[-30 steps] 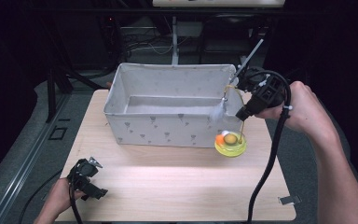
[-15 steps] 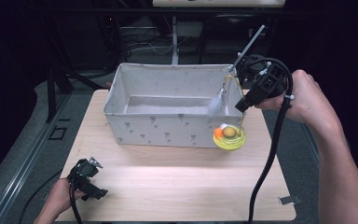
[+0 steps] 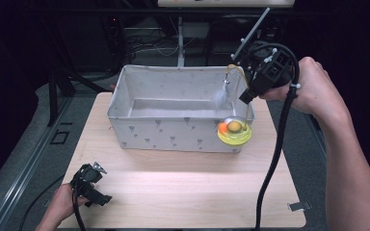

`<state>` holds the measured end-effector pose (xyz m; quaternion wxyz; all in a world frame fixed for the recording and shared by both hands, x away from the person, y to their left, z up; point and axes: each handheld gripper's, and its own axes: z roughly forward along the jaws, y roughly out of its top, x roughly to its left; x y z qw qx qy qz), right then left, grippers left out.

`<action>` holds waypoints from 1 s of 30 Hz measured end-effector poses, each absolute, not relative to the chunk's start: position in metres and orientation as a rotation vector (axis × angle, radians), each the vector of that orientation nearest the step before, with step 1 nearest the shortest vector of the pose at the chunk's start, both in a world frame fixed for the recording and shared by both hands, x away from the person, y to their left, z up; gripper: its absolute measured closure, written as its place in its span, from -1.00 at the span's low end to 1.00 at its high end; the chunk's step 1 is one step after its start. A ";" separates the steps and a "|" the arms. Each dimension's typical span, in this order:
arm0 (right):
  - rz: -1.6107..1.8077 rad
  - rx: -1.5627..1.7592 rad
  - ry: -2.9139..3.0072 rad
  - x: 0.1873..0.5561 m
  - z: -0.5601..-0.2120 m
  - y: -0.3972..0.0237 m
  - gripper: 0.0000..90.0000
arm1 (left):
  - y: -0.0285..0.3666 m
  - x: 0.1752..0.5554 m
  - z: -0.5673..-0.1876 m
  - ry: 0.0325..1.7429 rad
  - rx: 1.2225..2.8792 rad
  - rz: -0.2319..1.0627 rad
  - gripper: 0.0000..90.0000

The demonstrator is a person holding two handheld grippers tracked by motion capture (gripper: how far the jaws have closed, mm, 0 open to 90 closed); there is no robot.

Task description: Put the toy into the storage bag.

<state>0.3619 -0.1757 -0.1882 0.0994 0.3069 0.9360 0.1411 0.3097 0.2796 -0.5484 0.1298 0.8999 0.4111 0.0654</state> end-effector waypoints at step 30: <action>0.433 0.980 2.709 0.407 -0.174 -0.161 0.95 | 0.280 0.310 -0.549 1.191 2.623 0.181 -0.92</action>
